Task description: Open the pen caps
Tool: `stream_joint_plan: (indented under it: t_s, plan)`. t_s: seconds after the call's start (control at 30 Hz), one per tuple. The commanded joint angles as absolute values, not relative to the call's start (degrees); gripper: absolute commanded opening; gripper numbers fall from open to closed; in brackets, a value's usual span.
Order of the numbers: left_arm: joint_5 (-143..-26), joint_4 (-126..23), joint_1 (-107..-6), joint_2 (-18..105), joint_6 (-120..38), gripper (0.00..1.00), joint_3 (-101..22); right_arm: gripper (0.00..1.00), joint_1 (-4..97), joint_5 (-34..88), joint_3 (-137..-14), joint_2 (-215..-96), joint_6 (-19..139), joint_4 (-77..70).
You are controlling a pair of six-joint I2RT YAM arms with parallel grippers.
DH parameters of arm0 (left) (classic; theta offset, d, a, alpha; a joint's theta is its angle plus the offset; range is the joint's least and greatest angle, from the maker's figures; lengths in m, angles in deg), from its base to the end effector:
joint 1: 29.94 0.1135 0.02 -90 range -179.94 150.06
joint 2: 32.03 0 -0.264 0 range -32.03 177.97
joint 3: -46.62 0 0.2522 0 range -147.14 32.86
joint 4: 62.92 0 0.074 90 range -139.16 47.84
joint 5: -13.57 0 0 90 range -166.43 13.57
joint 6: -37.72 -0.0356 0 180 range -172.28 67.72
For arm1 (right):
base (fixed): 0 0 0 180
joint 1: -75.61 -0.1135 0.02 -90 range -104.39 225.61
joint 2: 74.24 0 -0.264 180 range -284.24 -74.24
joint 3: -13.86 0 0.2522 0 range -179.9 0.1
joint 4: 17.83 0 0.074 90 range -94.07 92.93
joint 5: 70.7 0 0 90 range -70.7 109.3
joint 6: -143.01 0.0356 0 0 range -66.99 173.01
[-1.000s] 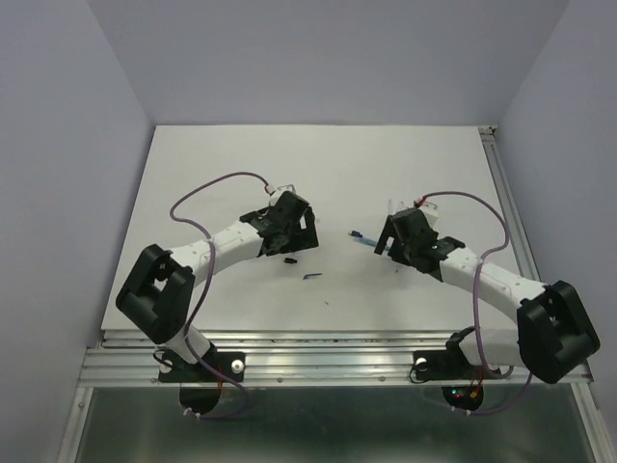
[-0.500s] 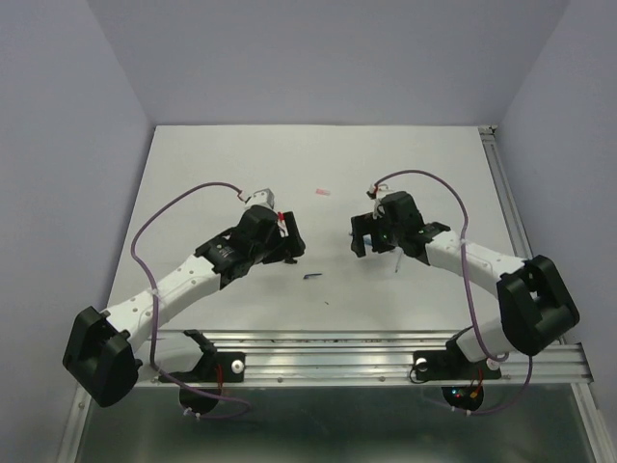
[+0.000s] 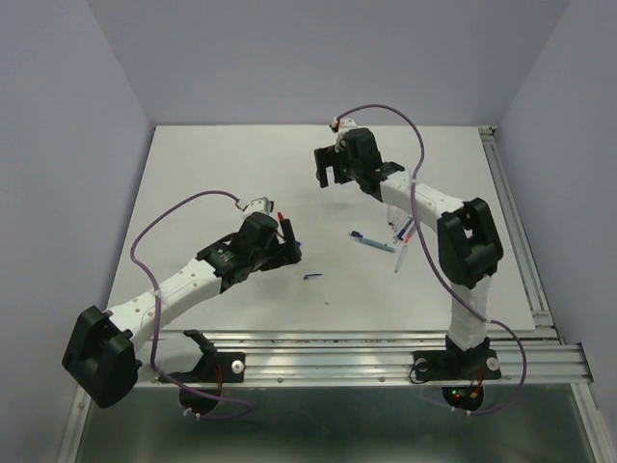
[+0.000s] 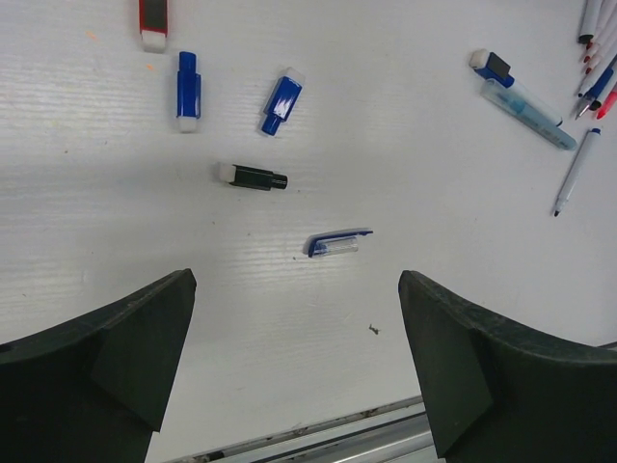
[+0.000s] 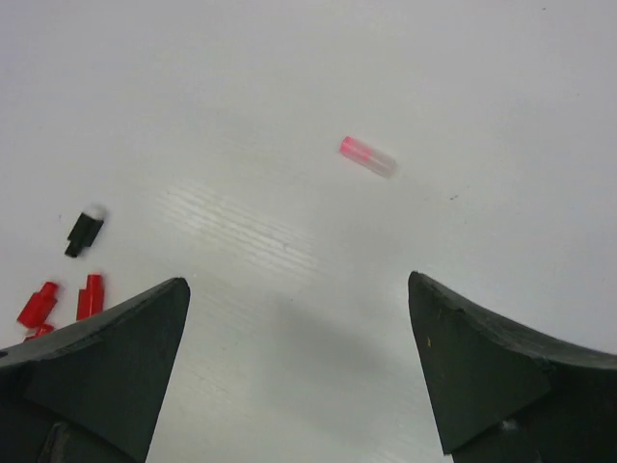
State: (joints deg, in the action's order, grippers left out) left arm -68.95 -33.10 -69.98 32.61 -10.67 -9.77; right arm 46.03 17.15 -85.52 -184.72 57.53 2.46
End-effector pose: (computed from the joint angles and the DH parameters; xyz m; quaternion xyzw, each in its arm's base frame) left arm 0.1887 -0.1525 0.2485 -0.0408 0.8967 -0.2412 0.3689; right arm 0.3950 0.2226 0.2552 -0.1802 0.8531 0.1278 0.4727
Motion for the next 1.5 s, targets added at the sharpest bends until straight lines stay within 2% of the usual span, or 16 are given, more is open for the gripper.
stream_joint_plan:
  t_s: [0.0, 0.1, 0.27, 0.43, 0.63, 0.87, 1.17, 1.47]
  plan:
    - [-66.9, -34.0, -69.8, 31.2, -9.6, 0.99, -8.6, 1.00, 46.2, 12.1, -101.2, -198.3, 58.1, 2.0]
    - [-66.5, -33.6, -69.8, 31.0, -9.3, 0.99, -8.7, 0.95, 46.3, 7.1, -119.9, -209.2, 58.3, 4.5]
    - [-67.1, -33.7, -69.8, 30.7, -9.1, 0.99, -8.4, 0.92, 46.3, 3.0, -137.8, -222.8, 58.7, 4.0]
    - [-67.6, -33.3, -69.8, 30.3, -8.9, 0.99, -8.3, 0.92, 46.3, 0.8, -139.6, -226.7, 56.8, -2.0]
    - [-66.8, -33.9, -69.8, 28.0, -8.9, 0.99, -7.2, 0.96, 46.3, 1.6, -126.2, -217.2, 56.9, -7.0]
    - [-66.1, -33.6, -69.8, 26.1, -9.1, 0.99, -7.1, 1.00, 46.3, 1.0, -112.8, -205.1, 58.8, -4.3]
    - [-65.9, -34.5, -69.8, 25.5, -9.1, 0.99, -6.9, 1.00, 46.2, 5.2, -77.5, -177.9, 65.4, -0.1]
    - [-67.2, -35.5, -69.8, 25.4, -9.5, 0.99, -6.4, 1.00, 45.3, 12.7, -63.2, -166.8, 62.7, 11.5]
